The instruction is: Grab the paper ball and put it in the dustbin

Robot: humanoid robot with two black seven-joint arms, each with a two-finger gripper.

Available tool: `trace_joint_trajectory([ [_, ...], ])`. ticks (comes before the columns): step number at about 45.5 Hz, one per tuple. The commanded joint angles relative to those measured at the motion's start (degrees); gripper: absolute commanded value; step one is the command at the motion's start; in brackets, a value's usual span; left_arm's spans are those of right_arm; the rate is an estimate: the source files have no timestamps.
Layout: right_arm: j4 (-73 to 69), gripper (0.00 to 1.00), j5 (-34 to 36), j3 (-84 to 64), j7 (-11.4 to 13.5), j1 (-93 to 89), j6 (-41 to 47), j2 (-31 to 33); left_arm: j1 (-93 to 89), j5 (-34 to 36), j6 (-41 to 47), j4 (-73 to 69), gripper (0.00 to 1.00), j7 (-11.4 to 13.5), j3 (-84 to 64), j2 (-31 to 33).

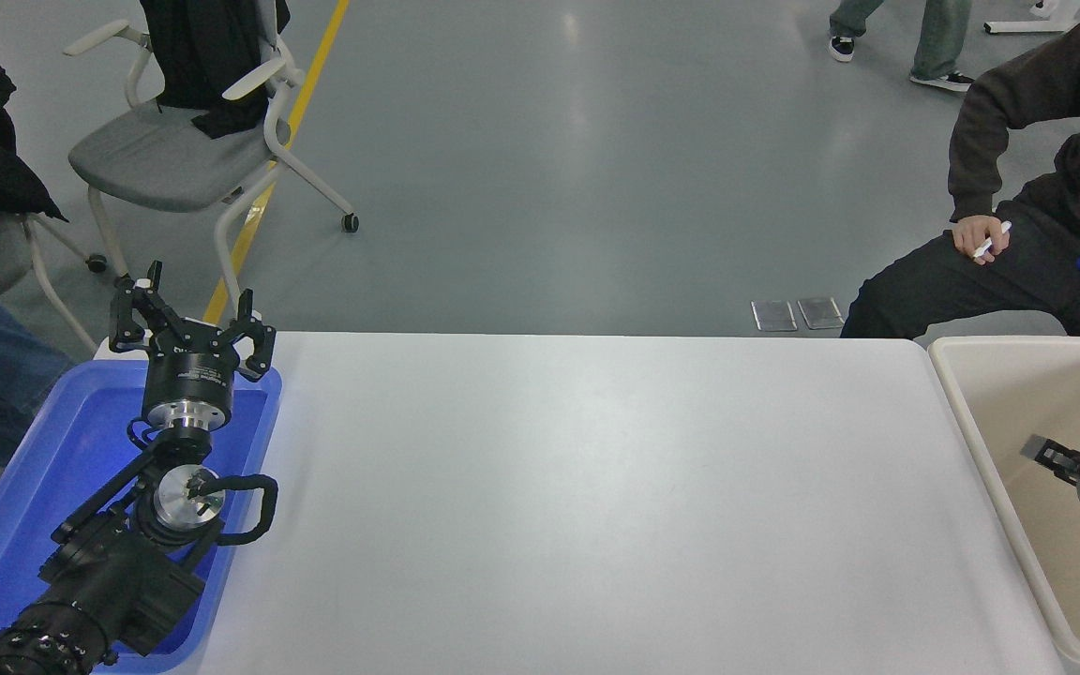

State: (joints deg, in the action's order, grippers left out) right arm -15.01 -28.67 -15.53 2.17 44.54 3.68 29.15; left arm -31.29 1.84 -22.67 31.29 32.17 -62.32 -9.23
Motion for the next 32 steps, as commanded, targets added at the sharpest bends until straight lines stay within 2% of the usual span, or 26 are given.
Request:
trace_joint_trajectory([
  [1,-3.3,1.00,2.0,12.2,0.0,2.3,-0.3,2.2,0.0,0.0,0.0,0.0,0.99,0.0,0.0,0.0],
  [14,-17.6,1.00,2.3,42.0,0.0,0.5,-0.3,2.8,0.0,0.0,0.1,0.0,0.99,0.1,0.0,0.0],
  [17,-19.4,1.00,5.3,48.0,0.0,-0.6,-0.1,1.3,0.0,0.0,0.0,0.0,0.99,0.1,0.0,0.0],
  [20,-19.3,1.00,11.5,52.8,0.0,-0.9,0.2,-1.2,0.0,0.0,0.0,0.0,0.99,0.1,0.0,0.0],
  [27,-19.6,1.00,32.4,58.4,0.0,-0.9,2.4,-5.8,0.0,0.0,0.0,0.0,0.99,0.1,0.0,0.0],
  [32,-19.4,1.00,42.8,60.6,0.0,-1.3,6.7,-8.3,0.0,0.0,0.0,0.0,0.99,0.1,0.0,0.0],
])
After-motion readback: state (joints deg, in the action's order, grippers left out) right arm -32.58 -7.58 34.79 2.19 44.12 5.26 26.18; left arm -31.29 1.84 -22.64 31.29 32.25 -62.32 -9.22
